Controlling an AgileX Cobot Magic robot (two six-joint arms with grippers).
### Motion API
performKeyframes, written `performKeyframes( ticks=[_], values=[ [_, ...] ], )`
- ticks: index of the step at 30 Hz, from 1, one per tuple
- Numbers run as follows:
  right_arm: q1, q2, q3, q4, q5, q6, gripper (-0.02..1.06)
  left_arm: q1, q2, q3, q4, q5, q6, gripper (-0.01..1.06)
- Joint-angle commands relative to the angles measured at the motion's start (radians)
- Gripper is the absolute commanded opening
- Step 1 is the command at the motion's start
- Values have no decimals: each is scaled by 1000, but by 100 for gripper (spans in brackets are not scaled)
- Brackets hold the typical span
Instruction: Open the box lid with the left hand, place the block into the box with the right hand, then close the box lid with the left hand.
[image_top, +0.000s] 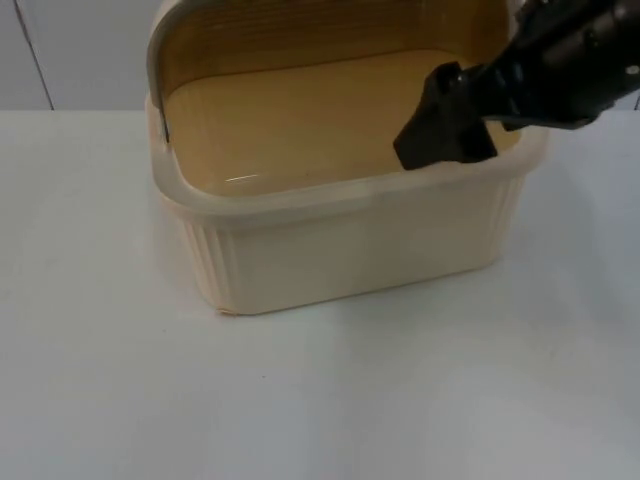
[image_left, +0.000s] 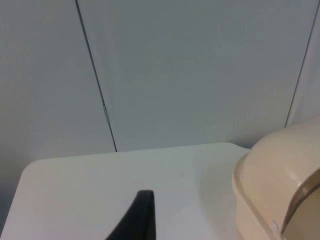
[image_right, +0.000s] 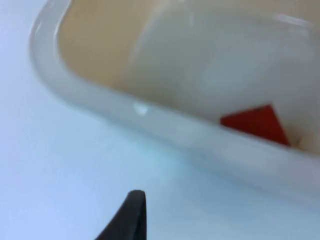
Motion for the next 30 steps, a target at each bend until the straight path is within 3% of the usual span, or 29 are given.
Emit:
performKeyframes(
  ticks=[1, 4, 12, 17, 23, 24, 30],
  values=[
    [-1, -37, -3, -101, 71, 82, 105, -6, -1, 4, -1, 8, -5, 103],
    [-5, -92, 31, -223, 85, 196, 105, -6, -1, 4, -1, 29, -5, 103],
    [-43, -211, 150, -231, 116, 280, 105, -6, -1, 4, -2, 33, -5, 103],
    [-160, -271, 248, -269, 124, 397, 105, -6, -1, 4, -2, 33, -5, 103],
    [-408, -433, 293, -558, 141, 553, 105, -17, -1, 4, -9, 33, -5, 103],
    [-408, -433, 293, -558, 141, 553, 105, -17, -1, 4, -9, 33, -5, 103],
    [-619, -565, 293, -628, 43, 558, 105, -85, -1, 4, 10, 24, -5, 103]
  ],
)
